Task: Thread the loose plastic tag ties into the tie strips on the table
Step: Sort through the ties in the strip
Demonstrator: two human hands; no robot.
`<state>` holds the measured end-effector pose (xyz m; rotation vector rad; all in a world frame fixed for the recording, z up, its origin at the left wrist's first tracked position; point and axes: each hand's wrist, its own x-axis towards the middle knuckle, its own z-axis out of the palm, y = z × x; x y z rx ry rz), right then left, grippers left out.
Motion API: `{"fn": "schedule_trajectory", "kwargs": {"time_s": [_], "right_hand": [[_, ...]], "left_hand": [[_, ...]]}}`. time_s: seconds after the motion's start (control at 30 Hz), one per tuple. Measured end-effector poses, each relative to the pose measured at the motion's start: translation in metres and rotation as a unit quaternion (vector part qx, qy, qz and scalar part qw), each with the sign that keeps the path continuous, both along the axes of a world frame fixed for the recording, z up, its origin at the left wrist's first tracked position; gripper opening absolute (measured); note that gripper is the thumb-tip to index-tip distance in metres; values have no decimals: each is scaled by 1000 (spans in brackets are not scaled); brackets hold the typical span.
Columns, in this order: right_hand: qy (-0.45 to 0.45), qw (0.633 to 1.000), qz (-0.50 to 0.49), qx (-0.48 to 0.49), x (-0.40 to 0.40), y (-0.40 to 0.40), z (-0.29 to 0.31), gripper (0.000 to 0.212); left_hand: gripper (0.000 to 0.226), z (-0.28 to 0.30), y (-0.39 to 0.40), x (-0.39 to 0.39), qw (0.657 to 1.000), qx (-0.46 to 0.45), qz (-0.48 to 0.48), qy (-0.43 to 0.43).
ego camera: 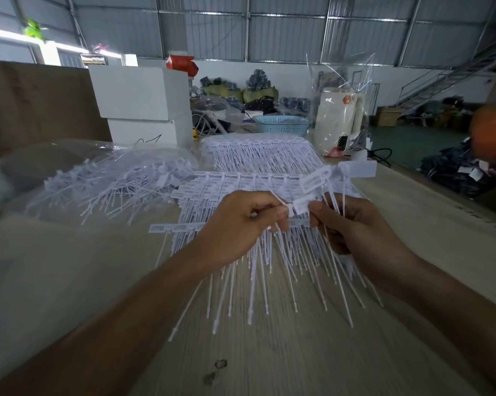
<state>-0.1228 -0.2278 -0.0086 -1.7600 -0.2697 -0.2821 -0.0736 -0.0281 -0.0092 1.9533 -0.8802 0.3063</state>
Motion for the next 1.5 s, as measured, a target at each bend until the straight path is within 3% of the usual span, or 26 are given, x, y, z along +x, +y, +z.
{"fn": "schedule_trajectory", "kwargs": {"time_s": [0.1,0.53,0.6,0.7,0.77,0.87,0.93,1.1,1.2,1.3,1.4,1.5], "right_hand": [[34,999,8,12,1,2,-2,37],[114,992,38,38,12,-8,-8,39],[105,993,11,49,15,-13,-6,39],[100,980,-84,149,20,-34,0,34],[93,976,-104,166,21,-41,1,30],[116,989,-52,75,19,-19,-6,23],[144,989,-3,40,13,1,-11,28],[166,984,41,53,3,14,-5,44],[153,986,54,42,0,12,-5,38],[150,986,45,61,1,11,-3,36],[143,983,17,111,3,5,5,34],[148,980,53,126,1,2,6,33]], "left_hand": [[13,0,0,2,1000,-16,10,-2],[37,0,1,1,997,-16,-63,32],[32,2,2,-1,997,-1,-76,28],[22,2,2,-5,994,47,-100,8],[24,1,-1,-7,996,41,-75,-1],[29,0,-5,-6,998,46,18,-27],[32,-1,-6,-7,997,45,46,-39],[24,0,-15,-12,996,12,54,-77],[16,1,-20,-15,991,6,61,-122],[24,1,-15,-14,995,-22,42,-93],[39,-2,-8,-8,993,13,61,-101],[34,-4,-8,-4,983,60,99,-142]]}}
